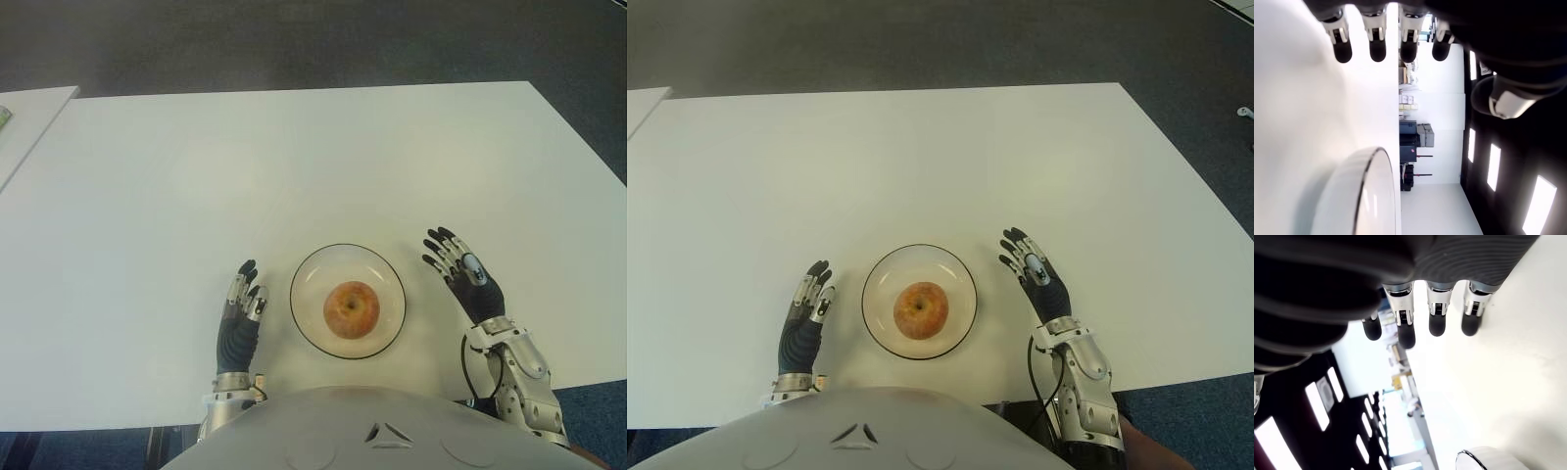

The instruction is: Put the apples into the plate.

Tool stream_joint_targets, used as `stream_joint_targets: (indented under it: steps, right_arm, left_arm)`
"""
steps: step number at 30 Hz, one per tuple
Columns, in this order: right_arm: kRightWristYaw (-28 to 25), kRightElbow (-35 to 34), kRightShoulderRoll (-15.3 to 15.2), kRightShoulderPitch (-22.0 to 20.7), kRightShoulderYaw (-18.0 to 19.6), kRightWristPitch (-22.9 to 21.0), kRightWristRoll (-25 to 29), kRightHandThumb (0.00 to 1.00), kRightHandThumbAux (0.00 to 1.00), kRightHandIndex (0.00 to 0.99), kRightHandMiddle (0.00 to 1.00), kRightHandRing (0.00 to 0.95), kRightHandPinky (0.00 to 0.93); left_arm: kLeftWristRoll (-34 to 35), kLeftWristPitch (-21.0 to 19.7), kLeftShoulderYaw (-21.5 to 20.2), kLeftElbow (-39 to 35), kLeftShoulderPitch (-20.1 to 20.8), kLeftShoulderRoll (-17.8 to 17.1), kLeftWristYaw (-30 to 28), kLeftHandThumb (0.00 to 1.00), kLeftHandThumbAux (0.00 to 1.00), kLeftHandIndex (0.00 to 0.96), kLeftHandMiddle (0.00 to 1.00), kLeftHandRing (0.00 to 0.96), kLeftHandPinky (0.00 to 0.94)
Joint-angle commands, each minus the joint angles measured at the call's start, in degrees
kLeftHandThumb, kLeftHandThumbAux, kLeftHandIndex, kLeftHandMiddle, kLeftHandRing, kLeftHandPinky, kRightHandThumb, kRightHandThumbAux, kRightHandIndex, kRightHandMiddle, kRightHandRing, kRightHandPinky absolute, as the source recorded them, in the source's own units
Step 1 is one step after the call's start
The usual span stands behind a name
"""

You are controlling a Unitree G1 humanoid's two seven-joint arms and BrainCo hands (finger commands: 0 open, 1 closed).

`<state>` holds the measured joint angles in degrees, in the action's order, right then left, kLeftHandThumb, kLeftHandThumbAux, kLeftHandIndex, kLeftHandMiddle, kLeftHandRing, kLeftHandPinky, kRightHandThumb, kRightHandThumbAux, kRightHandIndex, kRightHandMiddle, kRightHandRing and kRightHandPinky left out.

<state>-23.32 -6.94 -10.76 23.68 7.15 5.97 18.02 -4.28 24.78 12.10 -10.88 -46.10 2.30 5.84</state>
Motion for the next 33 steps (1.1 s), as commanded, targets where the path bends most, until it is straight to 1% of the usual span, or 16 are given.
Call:
stream_joint_targets:
  steps: [1, 2, 5, 9, 15, 18, 25, 33]
  right_arm:
    - [1.41, 0.34, 1.64, 1.8, -1.53, 2.03, -2.72, 0.164, 0.409, 0.057, 0.037, 0.0, 0.0]
    - [1.56, 0.24, 1.81, 1.96, -1.72, 2.17, -2.96, 0.163, 0.411, 0.056, 0.036, 0.0, 0.0]
    - [0.91, 2.39, 3.0, 3.51, -3.17, 4.98, -3.97, 0.154, 0.424, 0.053, 0.035, 0.0, 0.0]
    - [0.12, 4.46, 3.9, 4.79, -4.51, 7.28, -4.25, 0.145, 0.445, 0.047, 0.04, 0.0, 0.0]
    - [0.63, 5.24, 4.75, 5.6, -6.17, 9.12, -5.13, 0.142, 0.457, 0.035, 0.033, 0.0, 0.0]
    - [1.14, 5.37, 5.1, 5.4, -6.74, 9.72, -5.68, 0.138, 0.465, 0.028, 0.024, 0.0, 0.0]
    - [0.49, 7.14, 4.42, 4.66, -6.64, 10.69, -5.24, 0.143, 0.473, 0.038, 0.037, 0.0, 0.016]
    - [-0.41, 7.63, 3.57, 4.74, -6.69, 11.03, -5.14, 0.158, 0.483, 0.03, 0.034, 0.0, 0.0]
  left_arm:
    - [1.32, -1.09, -0.39, 0.8, 0.11, -0.12, -0.72, 0.086, 0.392, 0.051, 0.024, 0.016, 0.054]
    - [1.52, -1.11, -0.48, 0.72, 0.07, -0.25, -0.81, 0.086, 0.393, 0.051, 0.025, 0.016, 0.054]
    - [1.55, -0.53, -0.77, 0.89, 0.18, -0.4, -0.63, 0.088, 0.397, 0.05, 0.025, 0.02, 0.063]
    - [1.76, -0.45, -1.04, 0.82, 0.22, -0.68, -0.79, 0.095, 0.395, 0.046, 0.027, 0.029, 0.079]
    - [3.09, -0.78, -1.19, 0.4, 0.07, -0.98, -1.55, 0.104, 0.394, 0.044, 0.03, 0.032, 0.079]
    - [3.82, -1.01, -1.26, 0.51, 0.18, -0.86, -1.89, 0.109, 0.393, 0.048, 0.037, 0.04, 0.095]
    - [3.79, -0.95, -1.38, 0.56, 0.23, -0.91, -2.33, 0.112, 0.398, 0.055, 0.047, 0.047, 0.091]
    - [3.51, -2.57, -1.11, -0.71, -0.24, -0.74, -2.25, 0.118, 0.404, 0.048, 0.044, 0.05, 0.101]
